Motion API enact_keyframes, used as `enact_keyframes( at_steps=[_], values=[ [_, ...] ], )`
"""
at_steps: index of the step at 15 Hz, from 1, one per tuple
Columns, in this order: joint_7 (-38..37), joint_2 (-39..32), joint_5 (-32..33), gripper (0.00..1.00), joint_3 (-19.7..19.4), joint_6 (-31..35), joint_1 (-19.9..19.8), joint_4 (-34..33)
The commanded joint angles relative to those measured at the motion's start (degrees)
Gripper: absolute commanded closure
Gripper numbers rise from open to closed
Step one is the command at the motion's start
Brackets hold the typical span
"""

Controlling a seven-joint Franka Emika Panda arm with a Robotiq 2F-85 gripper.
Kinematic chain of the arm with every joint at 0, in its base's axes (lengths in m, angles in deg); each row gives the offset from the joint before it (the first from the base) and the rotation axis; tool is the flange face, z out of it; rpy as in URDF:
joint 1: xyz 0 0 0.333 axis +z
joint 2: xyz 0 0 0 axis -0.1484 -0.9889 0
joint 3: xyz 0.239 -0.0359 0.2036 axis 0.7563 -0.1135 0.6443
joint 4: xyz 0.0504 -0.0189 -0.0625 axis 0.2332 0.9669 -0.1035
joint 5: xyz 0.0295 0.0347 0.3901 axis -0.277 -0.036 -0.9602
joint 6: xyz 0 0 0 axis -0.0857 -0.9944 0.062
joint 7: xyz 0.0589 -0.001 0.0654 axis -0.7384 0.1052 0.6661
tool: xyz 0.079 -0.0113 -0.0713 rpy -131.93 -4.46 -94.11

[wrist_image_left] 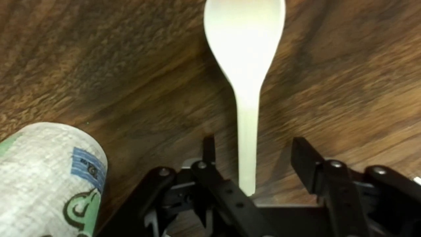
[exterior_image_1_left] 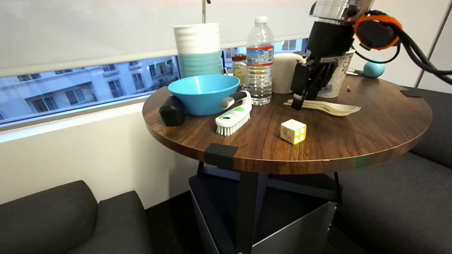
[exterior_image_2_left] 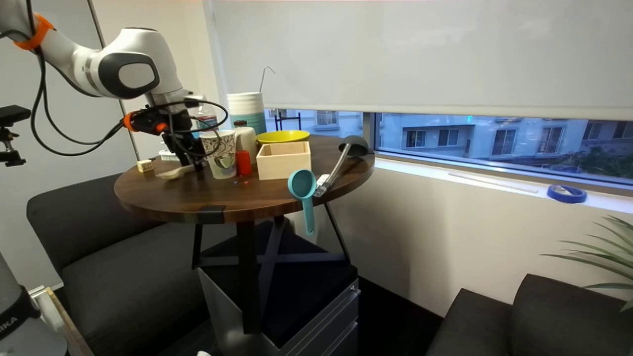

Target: Put the cutlery in the cup

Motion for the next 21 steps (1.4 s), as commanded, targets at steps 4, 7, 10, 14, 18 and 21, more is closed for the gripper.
enact_keyframes(
  at_steps=[4, 7, 10, 14, 18, 21],
  values=[
    [1.9, 0.8, -1.2, 0.9, -0.9, 0.0, 0.4, 0.3],
    [2.4, 1.0, -1.2, 1.0, -1.1, -0.4, 0.4, 0.3],
    [2.7, 2.3, -0.8, 0.97, -1.0, -1.7, 0.4, 0.0],
    [2.8, 7.1, 0.6, 0.97, -0.4, -6.8, 0.3, -0.9],
    [3.5, 13.3, 1.1, 0.97, -0.2, -14.6, 0.4, -2.6],
    [4.4, 17.9, 1.5, 0.97, -1.0, -17.5, -0.3, -4.0]
  ],
)
